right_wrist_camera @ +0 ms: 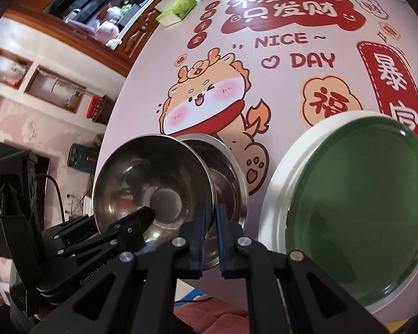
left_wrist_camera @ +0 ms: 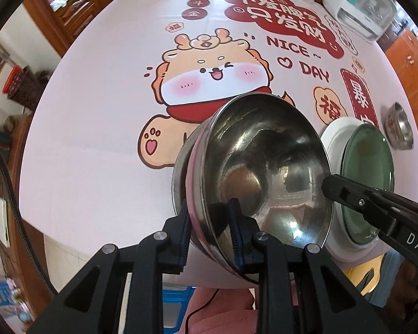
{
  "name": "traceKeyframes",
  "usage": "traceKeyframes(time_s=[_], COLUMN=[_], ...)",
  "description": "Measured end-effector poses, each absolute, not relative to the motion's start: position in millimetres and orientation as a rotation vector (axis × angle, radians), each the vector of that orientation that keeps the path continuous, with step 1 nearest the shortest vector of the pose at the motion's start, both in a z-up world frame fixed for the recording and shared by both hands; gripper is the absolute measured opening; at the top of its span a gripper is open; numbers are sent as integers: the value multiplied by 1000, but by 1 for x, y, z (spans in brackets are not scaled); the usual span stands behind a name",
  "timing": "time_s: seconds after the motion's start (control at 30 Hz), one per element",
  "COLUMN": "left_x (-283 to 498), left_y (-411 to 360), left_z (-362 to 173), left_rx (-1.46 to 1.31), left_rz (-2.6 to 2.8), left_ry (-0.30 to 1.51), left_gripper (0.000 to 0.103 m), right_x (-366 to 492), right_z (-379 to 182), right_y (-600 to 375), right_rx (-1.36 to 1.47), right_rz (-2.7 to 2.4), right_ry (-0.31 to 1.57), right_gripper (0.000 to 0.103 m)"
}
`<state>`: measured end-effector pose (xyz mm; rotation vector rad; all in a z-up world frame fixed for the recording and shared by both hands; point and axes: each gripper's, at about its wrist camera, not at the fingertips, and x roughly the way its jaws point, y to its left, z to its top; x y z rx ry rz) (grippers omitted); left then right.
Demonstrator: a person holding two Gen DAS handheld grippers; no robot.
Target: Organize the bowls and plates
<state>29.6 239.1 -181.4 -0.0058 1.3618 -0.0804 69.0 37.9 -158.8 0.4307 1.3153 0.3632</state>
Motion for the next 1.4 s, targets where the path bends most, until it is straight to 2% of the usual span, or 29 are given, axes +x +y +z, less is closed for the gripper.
traceKeyframes(time_s=[0.6, 0.9, 0.97, 1.03, 1.4], left_x=[45, 41, 41, 40, 37], left_y=[243, 253, 256, 259, 270], left_z=[-176, -171, -170, -167, -161], left_rx=[16, -20, -24, -29, -41], left_rz=[-146, -138, -134, -127, -99], left_ry=[1334, 1308, 1301, 1292, 1272], left_gripper=[35, 36, 38, 44, 46], right_x=[69, 65, 63, 61, 49], right_z=[-150, -153, -154, -155, -159], right_y=[35, 36, 36, 36, 30], right_rx=[464, 473, 473, 473, 489], right_rz=[295, 289, 289, 287, 268], right_ry=[1262, 1273, 1273, 1274, 1281], right_gripper=[10, 10, 10, 10, 10])
